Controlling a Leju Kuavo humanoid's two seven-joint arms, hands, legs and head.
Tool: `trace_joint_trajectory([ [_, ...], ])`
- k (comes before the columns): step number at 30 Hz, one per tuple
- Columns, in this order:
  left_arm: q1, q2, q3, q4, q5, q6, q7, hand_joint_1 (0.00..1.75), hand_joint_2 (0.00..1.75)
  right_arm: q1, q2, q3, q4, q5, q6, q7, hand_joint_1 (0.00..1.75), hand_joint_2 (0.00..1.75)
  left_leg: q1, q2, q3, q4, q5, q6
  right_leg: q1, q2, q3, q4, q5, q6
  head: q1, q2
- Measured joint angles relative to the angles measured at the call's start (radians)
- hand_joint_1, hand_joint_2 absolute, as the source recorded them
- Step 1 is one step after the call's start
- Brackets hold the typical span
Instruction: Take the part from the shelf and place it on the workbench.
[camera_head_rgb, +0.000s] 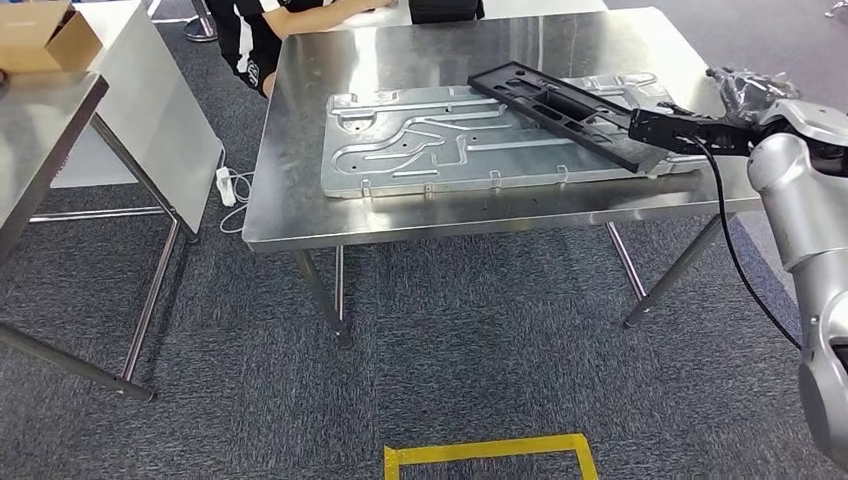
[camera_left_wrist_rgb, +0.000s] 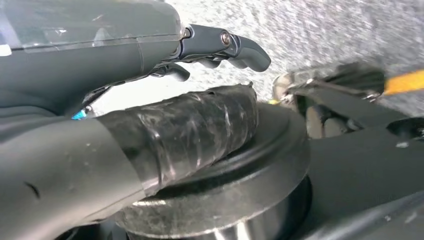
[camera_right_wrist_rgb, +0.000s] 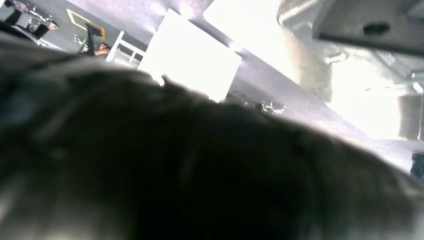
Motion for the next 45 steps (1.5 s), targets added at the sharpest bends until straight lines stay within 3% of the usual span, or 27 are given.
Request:
trace_joint_trajectory([
  [2,0.000,0.000,0.000,0.000,0.000,0.000,0.000,0.00,0.00,0.000,0.000,0.000,0.002,0.000,0.000,0.000,0.00,0.00,0.002,0.000,0.090,-0.103,0.038,0.001,-0.003,0.002,-0.024,0.001,0.022,0.008,0.000,0.000],
  [4,-0.002,0.001,0.000,0.000,0.000,0.000,0.000,0.00,0.00,0.000,-0.001,0.000,0.002,0.000,-0.003,0.000,0.00,0.00,-0.003,-0.003,0.186,-0.239,0.022,0.010,-0.004,0.003,-0.031,-0.003,0.042,0.021,0.000,0.000],
  [6,-0.003,0.001,0.000,0.000,0.000,0.000,-0.002,0.00,0.00,-0.001,-0.002,0.001,0.002,-0.003,-0.008,0.000,0.00,0.00,-0.010,-0.006,0.220,-0.300,0.008,0.021,-0.005,0.001,-0.026,-0.014,0.063,0.035,0.001,0.000],
  [8,-0.004,0.001,0.000,0.000,0.000,0.000,-0.004,0.00,0.00,0.000,-0.004,0.001,0.002,-0.011,-0.011,0.000,0.00,0.00,-0.008,-0.005,0.210,-0.308,0.032,0.035,-0.006,0.002,-0.027,-0.023,0.069,0.048,0.001,0.000],
  [9,-0.004,0.001,0.000,0.000,0.000,0.000,-0.004,0.00,0.00,0.000,-0.007,0.001,0.003,-0.016,-0.011,0.000,0.00,0.00,-0.007,-0.003,0.201,-0.311,0.046,0.045,-0.006,0.003,-0.035,-0.011,0.048,0.051,0.002,0.000],
  [11,-0.005,0.001,0.000,0.000,0.001,0.000,-0.005,0.00,0.00,0.000,-0.015,0.002,0.003,-0.022,-0.011,0.001,0.00,0.00,-0.009,0.003,0.175,-0.316,0.075,0.062,-0.005,0.004,-0.063,0.069,-0.048,0.051,0.003,0.000],
  [13,-0.003,0.001,0.000,0.000,0.001,0.001,-0.005,0.00,0.00,0.000,-0.025,0.003,0.004,-0.023,-0.011,0.003,0.00,0.00,-0.015,0.005,0.140,-0.314,0.100,0.072,-0.003,0.005,-0.089,0.199,-0.134,0.051,0.003,0.000],
  [15,-0.002,0.001,0.000,0.000,0.001,-0.001,-0.004,0.00,0.00,0.004,-0.031,0.006,0.004,-0.022,-0.010,0.007,0.00,0.00,-0.021,0.005,0.101,-0.309,0.127,0.072,0.000,0.006,-0.080,0.275,-0.123,0.050,0.003,0.000],
  [16,-0.002,0.001,0.000,0.000,0.001,-0.002,-0.003,0.00,0.00,0.006,-0.032,0.007,0.004,-0.021,-0.010,0.011,0.00,0.00,-0.022,0.005,0.081,-0.305,0.138,0.071,0.001,0.006,-0.054,0.269,-0.093,0.048,0.003,0.000],
  [17,-0.003,0.001,0.000,0.000,0.001,-0.002,-0.001,0.00,0.00,0.007,-0.033,0.008,0.003,-0.020,-0.012,0.016,0.00,0.00,-0.023,0.005,0.063,-0.299,0.149,0.069,0.003,0.006,-0.006,0.221,-0.070,0.043,0.003,0.000],
  [20,-0.003,0.001,0.000,0.000,0.000,-0.003,0.004,0.00,0.00,0.020,-0.027,0.008,0.005,-0.013,-0.032,0.031,0.00,0.00,-0.026,0.004,0.031,-0.284,0.173,0.059,0.013,0.007,0.141,0.020,-0.104,0.029,0.002,0.000],
  [21,-0.003,0.000,0.000,0.000,0.000,-0.003,0.005,0.00,0.00,0.029,-0.024,0.008,0.008,-0.007,-0.043,0.038,0.00,0.00,-0.025,0.003,0.028,-0.285,0.182,0.054,0.017,0.007,0.156,-0.010,-0.117,0.025,0.002,0.000],
  [23,-0.003,0.000,0.000,0.000,-0.001,-0.001,0.008,0.00,0.00,0.057,-0.017,0.009,0.022,0.005,-0.071,0.048,0.00,0.00,-0.021,0.000,0.025,-0.291,0.198,0.043,0.018,0.002,0.150,-0.024,-0.102,0.014,0.003,0.000],
  [25,-0.002,0.001,0.000,0.000,-0.004,0.002,0.011,0.00,0.00,0.090,-0.012,0.010,0.038,0.009,-0.099,0.049,0.00,0.00,-0.018,-0.003,0.008,-0.264,0.153,0.031,0.013,-0.005,0.133,-0.036,-0.075,-0.001,0.003,0.000],
  [28,0.000,0.000,-0.001,0.000,-0.008,0.001,0.011,0.00,0.00,0.160,-0.011,0.006,0.057,-0.020,-0.152,0.031,0.00,0.00,-0.007,-0.004,-0.027,-0.106,0.005,0.014,0.010,-0.008,0.088,-0.041,-0.032,-0.010,0.002,0.000],
  [29,0.000,0.000,-0.001,0.000,-0.008,-0.001,0.010,0.00,0.00,0.194,-0.014,-0.002,0.063,-0.038,-0.176,0.022,0.00,0.00,-0.003,-0.003,-0.028,-0.054,-0.011,0.010,0.010,-0.009,0.071,-0.040,-0.019,-0.008,0.002,0.000],
  [31,-0.001,0.000,-0.002,0.000,-0.009,-0.003,0.008,0.00,0.00,0.286,-0.022,-0.040,0.075,-0.087,-0.231,-0.008,0.00,0.00,0.001,-0.003,0.005,-0.025,0.029,0.005,0.009,-0.012,0.038,-0.038,0.005,-0.001,0.002,0.000],
  [32,-0.001,0.000,-0.003,0.000,-0.010,-0.004,0.008,0.00,0.00,0.340,-0.027,-0.070,0.080,-0.113,-0.261,-0.024,0.00,0.00,0.002,-0.003,0.044,-0.057,0.057,0.004,0.008,-0.015,0.024,-0.036,0.015,0.004,0.002,0.000],
  [33,-0.001,0.000,-0.003,0.000,-0.011,-0.005,0.007,0.00,0.00,0.400,-0.031,-0.107,0.085,-0.135,-0.293,-0.040,0.00,0.00,0.002,-0.005,0.102,-0.119,0.064,0.004,0.007,-0.019,0.012,-0.033,0.024,0.010,0.002,0.000],
  [35,0.000,0.001,-0.005,0.000,-0.015,-0.006,0.008,0.00,0.00,0.521,-0.035,-0.192,0.097,-0.158,-0.358,-0.070,0.00,0.00,-0.003,-0.011,0.209,-0.263,0.031,0.011,0.006,-0.027,0.000,-0.031,0.039,0.023,0.002,0.000],
  [36,0.000,0.001,-0.007,0.000,-0.017,-0.007,0.009,0.00,0.00,0.580,-0.034,-0.234,0.106,-0.156,-0.387,-0.082,0.00,0.00,-0.006,-0.014,0.238,-0.310,0.012,0.017,0.005,-0.031,0.001,-0.033,0.048,0.030,0.002,0.000],
  [38,0.001,0.001,-0.014,0.000,-0.020,-0.006,0.011,0.00,0.00,0.688,-0.025,-0.309,0.131,-0.136,-0.438,-0.097,0.00,0.00,-0.008,-0.016,0.242,-0.334,0.016,0.033,0.005,-0.034,0.005,-0.043,0.065,0.043,0.003,0.000],
  [39,0.001,0.001,-0.019,0.000,-0.021,-0.006,0.012,0.00,0.00,0.739,-0.016,-0.346,0.148,-0.125,-0.454,-0.098,0.00,0.00,-0.008,-0.014,0.238,-0.339,0.028,0.042,0.003,-0.030,0.003,-0.041,0.057,0.048,0.003,0.000],
  [40,0.001,0.001,-0.023,0.000,-0.021,-0.005,0.013,0.00,0.00,0.788,-0.005,-0.386,0.165,-0.121,-0.463,-0.098,0.00,0.00,-0.007,-0.011,0.231,-0.344,0.041,0.053,0.001,-0.023,-0.004,-0.023,0.027,0.052,0.003,0.000],
  [43,0.000,0.000,-0.030,0.000,-0.024,-0.002,0.014,0.00,0.00,0.919,0.040,-0.523,0.226,-0.152,-0.462,-0.103,0.00,0.00,-0.012,-0.004,0.192,-0.345,0.078,0.074,-0.003,-0.002,-0.043,0.138,-0.130,0.057,0.003,0.000],
  [44,0.000,0.000,-0.032,0.000,-0.025,-0.003,0.014,0.00,0.00,0.957,0.057,-0.571,0.250,-0.167,-0.461,-0.109,0.00,0.00,-0.015,-0.003,0.176,-0.341,0.087,0.075,-0.003,0.001,-0.050,0.199,-0.154,0.058,0.003,0.000],
  [45,0.000,-0.001,-0.034,0.000,-0.027,-0.003,0.014,0.00,0.00,0.992,0.075,-0.618,0.275,-0.180,-0.461,-0.118,0.00,0.00,-0.016,-0.003,0.159,-0.335,0.096,0.074,-0.003,0.002,-0.047,0.240,-0.152,0.060,0.003,0.000],
])
